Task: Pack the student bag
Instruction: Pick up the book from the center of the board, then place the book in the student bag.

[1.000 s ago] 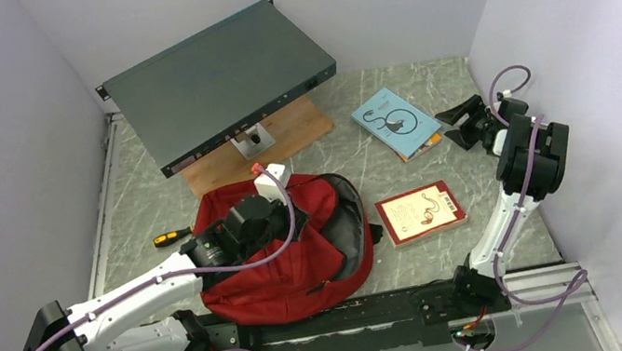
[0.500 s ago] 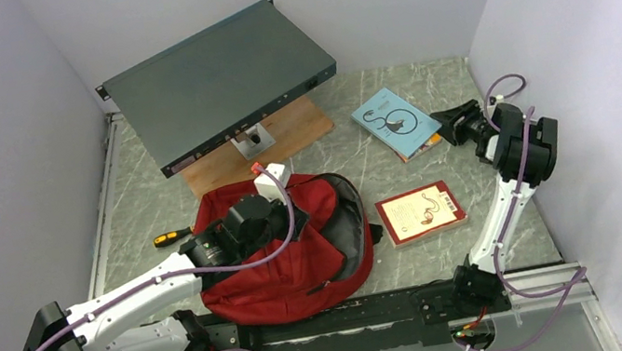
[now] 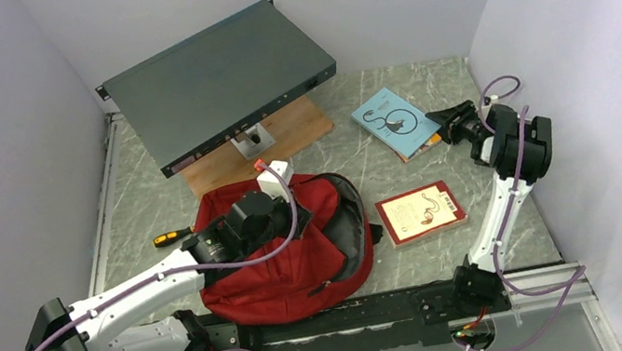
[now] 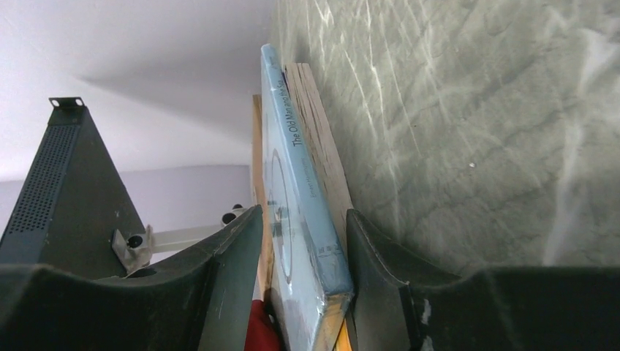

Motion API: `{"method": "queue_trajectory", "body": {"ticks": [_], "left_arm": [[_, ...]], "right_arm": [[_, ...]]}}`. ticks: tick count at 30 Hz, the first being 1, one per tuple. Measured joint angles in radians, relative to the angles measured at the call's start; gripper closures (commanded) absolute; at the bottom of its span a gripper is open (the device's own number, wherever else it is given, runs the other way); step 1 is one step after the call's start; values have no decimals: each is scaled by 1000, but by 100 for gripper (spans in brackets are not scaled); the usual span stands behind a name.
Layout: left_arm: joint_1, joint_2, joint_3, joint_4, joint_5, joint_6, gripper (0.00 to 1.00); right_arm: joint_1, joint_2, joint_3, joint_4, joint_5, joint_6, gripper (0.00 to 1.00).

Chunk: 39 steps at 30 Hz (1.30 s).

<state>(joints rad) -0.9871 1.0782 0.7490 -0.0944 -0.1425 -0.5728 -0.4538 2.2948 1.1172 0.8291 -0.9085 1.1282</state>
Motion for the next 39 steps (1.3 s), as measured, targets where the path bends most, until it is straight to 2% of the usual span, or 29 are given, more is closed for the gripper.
{"method": "queue_trajectory", "body": {"ticks": [6,9,10,16,20,27,32,39], "left_arm": [[0,19,5,0,6,0,100],[0,19,5,0,6,-6,100],[0,19,5,0,6,-9,100],[0,5,5,-3,-3,-16,100],[0,-8,5,-13,-14,-19,100],[0,-19,5,-31,-51,-35,100],[0,-31,5,-29,-57,-41,100],[0,-55,-15,-8,-57,-40,100]], "right_arm": [[13,16,-2,19,11,3,78],[13,14,-16,31,13,21,96],[13,9,-19,33,13,24,100],[24,-115,-48,-26,57,39,100],[30,-241,-51,-157,124,-2,100],[85,-579,-80,-428,242,-139,100],[246,-875,-124,-678,335,-316,100],[536,-1212,-129,-1136,571,-571,100]]}}
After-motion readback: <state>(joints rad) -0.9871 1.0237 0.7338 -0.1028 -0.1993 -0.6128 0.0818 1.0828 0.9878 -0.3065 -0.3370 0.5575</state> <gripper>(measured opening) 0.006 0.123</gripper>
